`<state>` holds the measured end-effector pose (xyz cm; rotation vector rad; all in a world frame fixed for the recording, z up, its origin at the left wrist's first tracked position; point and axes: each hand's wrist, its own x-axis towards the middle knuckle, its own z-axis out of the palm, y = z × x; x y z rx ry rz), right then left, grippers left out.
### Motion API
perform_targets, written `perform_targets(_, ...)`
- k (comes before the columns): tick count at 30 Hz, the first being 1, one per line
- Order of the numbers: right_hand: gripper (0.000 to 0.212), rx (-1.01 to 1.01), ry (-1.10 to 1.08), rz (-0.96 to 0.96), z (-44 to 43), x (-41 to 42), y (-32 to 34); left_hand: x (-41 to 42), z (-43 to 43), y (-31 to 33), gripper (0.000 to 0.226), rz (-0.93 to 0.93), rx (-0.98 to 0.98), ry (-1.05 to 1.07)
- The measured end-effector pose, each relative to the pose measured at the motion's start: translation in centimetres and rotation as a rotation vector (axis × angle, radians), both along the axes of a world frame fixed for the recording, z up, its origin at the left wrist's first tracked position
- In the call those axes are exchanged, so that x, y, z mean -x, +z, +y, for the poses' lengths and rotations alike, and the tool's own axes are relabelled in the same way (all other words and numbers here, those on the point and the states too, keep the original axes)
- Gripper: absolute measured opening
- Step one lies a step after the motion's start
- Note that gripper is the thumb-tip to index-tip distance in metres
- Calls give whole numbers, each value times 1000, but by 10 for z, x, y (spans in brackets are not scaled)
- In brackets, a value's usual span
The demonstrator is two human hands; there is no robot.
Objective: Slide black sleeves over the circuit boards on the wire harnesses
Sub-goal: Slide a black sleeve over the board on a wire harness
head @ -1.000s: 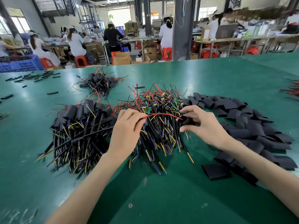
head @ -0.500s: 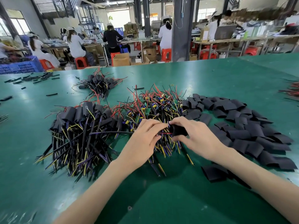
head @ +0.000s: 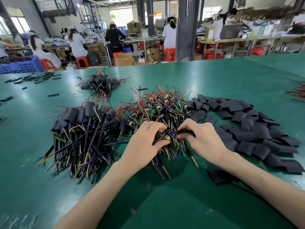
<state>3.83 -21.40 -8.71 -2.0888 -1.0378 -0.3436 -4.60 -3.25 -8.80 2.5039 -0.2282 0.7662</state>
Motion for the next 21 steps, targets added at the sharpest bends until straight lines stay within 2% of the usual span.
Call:
perform_targets(3,15,27,36,8,0,0,2,-1,0,1,19,23,97,16)
perform_targets(8,39,128,18,-116,0,2,1,-2,-2,2,14,19,195,-6)
perform_targets(12,45,133,37,-85,1,2,0,-1,-1,5,7,87,268,-17)
perform_targets(16,45,158,9,-72,2,2,-1,0,-1,8,5,115,333,-34)
perform_targets(21,41,186,20,-60,1,4,4,1,-1,10,9,120,280,-52)
